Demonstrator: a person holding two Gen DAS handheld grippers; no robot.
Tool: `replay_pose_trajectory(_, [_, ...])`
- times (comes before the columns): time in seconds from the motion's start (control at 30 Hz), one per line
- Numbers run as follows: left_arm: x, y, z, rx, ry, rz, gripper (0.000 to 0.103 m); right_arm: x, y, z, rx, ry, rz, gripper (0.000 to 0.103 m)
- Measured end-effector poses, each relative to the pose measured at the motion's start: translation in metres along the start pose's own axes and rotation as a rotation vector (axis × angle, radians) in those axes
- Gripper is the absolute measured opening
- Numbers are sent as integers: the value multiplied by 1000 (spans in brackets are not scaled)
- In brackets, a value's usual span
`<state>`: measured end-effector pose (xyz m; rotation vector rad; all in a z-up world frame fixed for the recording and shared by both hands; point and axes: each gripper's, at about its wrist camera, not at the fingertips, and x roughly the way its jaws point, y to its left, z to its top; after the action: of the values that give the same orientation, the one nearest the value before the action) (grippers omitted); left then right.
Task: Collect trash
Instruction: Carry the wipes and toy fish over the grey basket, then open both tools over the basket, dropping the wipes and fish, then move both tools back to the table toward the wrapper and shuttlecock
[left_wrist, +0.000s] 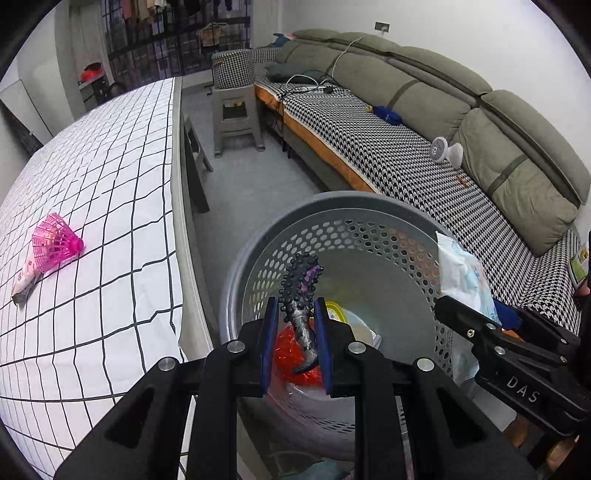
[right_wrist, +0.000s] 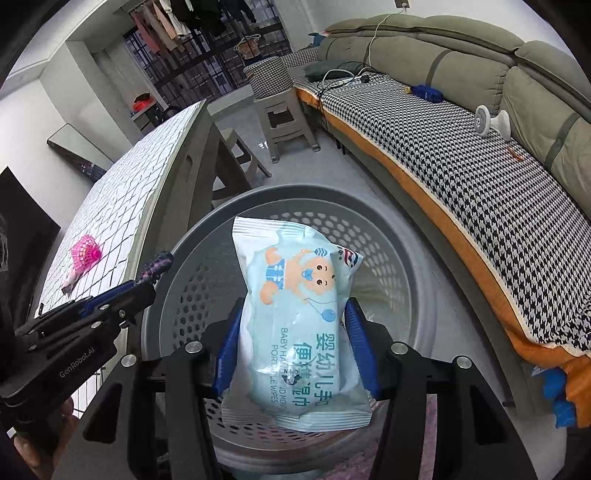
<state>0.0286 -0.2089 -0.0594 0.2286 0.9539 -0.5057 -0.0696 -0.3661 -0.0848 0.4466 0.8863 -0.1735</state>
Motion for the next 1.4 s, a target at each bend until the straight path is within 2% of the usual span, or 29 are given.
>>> replay_pose_trajectory(0.03, [-1,-1,0,4,-3,7,27,-1,-1,0,2,-4,-1,53])
replay_pose_trajectory(0.1, [-2,-3,0,7,-8,16,46,-2,-2,0,5,-8,0,60])
replay_pose_trajectory(0.17, [-3,-3,0,7,-19,21,56,-4,-4,0,12,-19,2,66])
replay_pose_trajectory(0.47, [-9,2,-2,-5,-32,40,57,-8,-6,0,21,-24,-1,66])
replay_pose_trajectory(0.6, [-14,4,-4,-10,-43,48,61,-11,-4,-1,18,-26,0,66])
replay_pose_trajectory(0.9, [-24,10,-7,-25,-64,64,62,-17,4,-4,3,-37,3,66])
replay_pose_trajectory(1.13, [-35,23,-12,-60,-86,87,71,-22,13,-7,-17,-39,15,66])
replay_pose_trajectory(1.4, [-55,50,-17,-111,-129,133,90,-24,37,-8,-63,-45,42,69])
